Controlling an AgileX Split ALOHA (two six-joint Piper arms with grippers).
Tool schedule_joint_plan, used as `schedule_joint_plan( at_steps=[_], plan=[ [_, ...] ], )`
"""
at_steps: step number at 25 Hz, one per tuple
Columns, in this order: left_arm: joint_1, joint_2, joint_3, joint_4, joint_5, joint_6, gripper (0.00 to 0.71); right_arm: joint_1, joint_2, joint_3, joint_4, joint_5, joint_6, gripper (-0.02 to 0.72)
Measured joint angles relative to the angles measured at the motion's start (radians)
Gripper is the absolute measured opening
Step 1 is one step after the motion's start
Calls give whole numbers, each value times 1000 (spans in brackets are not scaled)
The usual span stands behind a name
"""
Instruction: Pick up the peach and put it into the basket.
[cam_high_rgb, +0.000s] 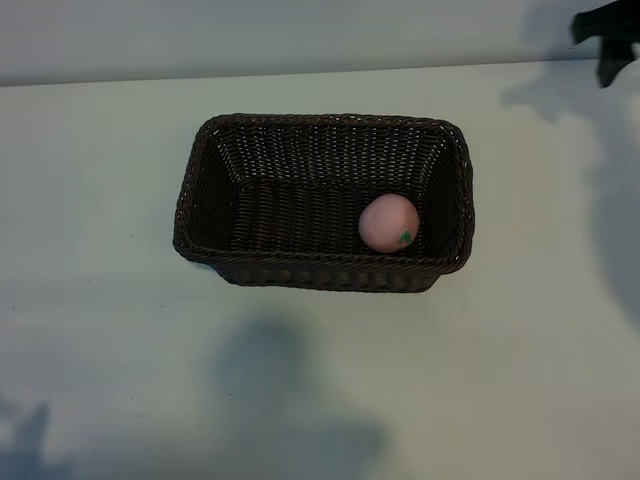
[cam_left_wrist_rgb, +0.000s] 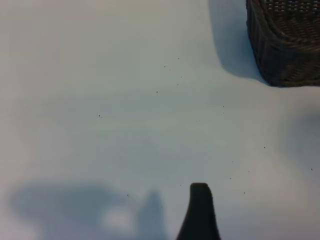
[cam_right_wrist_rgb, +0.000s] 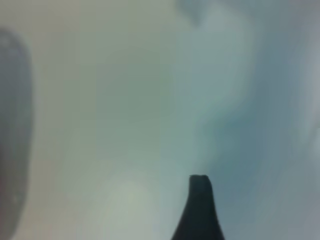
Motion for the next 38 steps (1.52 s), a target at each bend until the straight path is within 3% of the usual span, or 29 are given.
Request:
schedule_joint_plan(
  at_steps=[16, 38],
  plan=[
    [0, 0, 0, 0, 0, 0, 587, -33, -312, 30, 0, 0, -1, 540],
    [0, 0, 0, 0, 0, -2, 587, -35, -1314, 534, 11, 6, 12, 540]
  ],
)
